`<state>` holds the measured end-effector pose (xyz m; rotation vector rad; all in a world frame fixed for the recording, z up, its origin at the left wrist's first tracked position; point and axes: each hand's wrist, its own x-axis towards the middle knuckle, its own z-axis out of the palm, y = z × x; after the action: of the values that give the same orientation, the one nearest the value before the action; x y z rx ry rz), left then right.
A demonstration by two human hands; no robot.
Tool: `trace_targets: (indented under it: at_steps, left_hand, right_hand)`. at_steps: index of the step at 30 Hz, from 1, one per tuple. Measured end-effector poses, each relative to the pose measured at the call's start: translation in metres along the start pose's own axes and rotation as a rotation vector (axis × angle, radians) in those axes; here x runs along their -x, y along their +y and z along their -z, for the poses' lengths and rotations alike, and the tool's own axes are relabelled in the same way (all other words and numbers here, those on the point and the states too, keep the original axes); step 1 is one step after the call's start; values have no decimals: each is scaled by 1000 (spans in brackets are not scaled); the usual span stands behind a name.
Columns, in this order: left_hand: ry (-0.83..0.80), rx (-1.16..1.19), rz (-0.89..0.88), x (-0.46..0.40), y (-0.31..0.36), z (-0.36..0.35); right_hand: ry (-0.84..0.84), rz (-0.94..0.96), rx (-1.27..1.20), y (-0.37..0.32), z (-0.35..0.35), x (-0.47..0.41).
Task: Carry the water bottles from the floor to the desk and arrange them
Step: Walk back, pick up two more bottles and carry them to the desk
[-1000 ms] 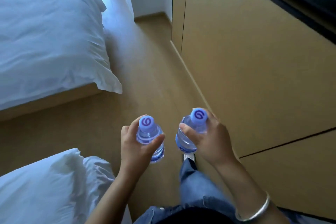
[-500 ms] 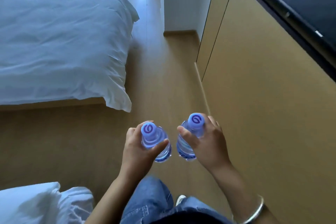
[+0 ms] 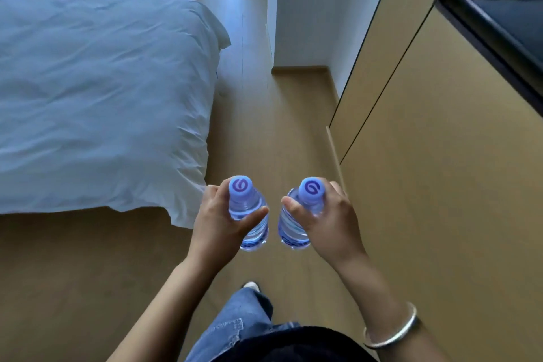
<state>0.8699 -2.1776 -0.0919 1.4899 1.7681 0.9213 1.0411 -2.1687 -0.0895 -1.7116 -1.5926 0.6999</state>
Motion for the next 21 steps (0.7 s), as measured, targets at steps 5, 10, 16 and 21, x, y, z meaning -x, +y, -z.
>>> trace_targets:
  at_steps: [5,10,16,21]
  left_hand:
    - [-23,16,7,-89,-4,18]
    - [-39,46,38,-157,-12,15]
    - [-32,58,28,-249,-10,-6]
    - [51,66,43,-352,10,-24]
  right_hand:
    - [57,-37,-39,-17,-22,-74]
    - [34,-53,-45,-19,-43,-141]
    - [10,-51,-88,-10,-55,-245]
    - [-31,31,-57,-8,-55,-365]
